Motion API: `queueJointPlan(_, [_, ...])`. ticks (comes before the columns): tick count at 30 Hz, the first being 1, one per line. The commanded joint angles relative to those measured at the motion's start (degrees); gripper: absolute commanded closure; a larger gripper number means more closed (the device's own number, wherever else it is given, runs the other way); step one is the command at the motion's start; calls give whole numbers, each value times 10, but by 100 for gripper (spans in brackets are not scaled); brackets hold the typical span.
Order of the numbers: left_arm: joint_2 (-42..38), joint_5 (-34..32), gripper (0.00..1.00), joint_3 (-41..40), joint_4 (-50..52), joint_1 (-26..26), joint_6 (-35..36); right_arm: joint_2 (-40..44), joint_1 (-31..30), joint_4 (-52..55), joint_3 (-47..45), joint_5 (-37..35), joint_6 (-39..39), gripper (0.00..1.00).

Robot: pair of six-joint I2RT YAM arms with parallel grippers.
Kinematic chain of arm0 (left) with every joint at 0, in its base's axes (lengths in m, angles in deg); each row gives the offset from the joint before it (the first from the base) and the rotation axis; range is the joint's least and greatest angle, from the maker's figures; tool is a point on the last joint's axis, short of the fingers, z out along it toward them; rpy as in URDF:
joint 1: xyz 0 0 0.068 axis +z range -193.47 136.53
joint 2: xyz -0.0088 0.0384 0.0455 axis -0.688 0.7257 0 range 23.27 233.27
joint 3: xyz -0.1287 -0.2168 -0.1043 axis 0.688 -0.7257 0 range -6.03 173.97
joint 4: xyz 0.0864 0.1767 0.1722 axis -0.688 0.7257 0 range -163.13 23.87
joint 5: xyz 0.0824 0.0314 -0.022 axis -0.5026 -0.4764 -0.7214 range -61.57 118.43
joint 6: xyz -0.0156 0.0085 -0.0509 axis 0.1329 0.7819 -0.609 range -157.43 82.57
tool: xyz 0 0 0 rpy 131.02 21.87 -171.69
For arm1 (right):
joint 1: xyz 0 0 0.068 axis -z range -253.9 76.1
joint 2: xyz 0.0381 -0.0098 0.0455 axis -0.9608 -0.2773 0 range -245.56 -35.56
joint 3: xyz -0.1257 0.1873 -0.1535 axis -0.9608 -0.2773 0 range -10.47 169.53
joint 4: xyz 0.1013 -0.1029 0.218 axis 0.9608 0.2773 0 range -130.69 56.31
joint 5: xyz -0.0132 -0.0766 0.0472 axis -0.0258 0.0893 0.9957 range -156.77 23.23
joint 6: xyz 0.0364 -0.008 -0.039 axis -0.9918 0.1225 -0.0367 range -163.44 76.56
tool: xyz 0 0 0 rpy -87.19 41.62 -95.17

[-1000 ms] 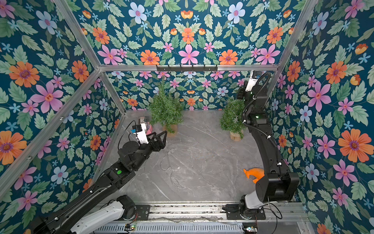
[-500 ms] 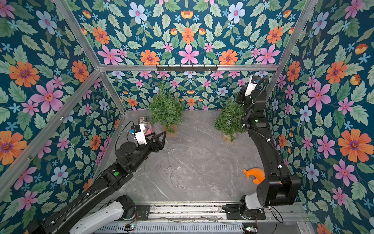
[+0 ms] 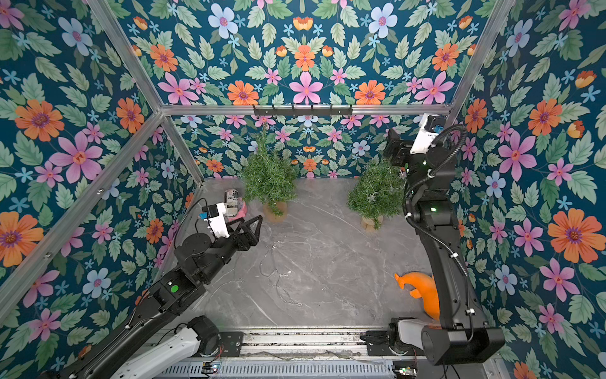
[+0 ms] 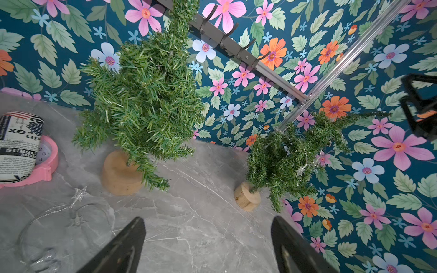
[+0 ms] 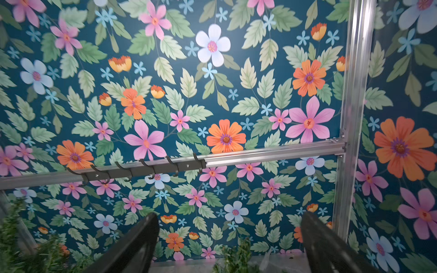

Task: Wrap string light around the christmas tree
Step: Place the christmas tree at the center of the board, then pick up the Christmas tree at the center of the board.

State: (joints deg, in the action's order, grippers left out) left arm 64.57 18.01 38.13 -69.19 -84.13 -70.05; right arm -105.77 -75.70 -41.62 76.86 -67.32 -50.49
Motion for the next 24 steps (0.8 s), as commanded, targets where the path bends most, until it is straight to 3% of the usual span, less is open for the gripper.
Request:
queueJointPlan(1, [-12,-22,14,-1,26,0,-1,45,-1,13,-13,9,-32,4])
queueJointPlan(7, [-40,-49,15,-22,37,0,-21,152,-1,-16,-85,128,-70,5])
queueJointPlan(13, [-67,-106,15,-64,43,0,-42,174,-36,-164,-175,296,-159,7])
queueJointPlan(15, [-74,-115,15,-79,43,0,-51,156,-97,-177,-187,292,-124,6])
queueJointPlan(20, [-82,-133,14,-97,46,0,-49,53,-272,-143,-160,237,48,4])
queueJointPlan(24, [-76,-141,14,-100,59,0,-33,-61,-317,-209,-125,235,19,4])
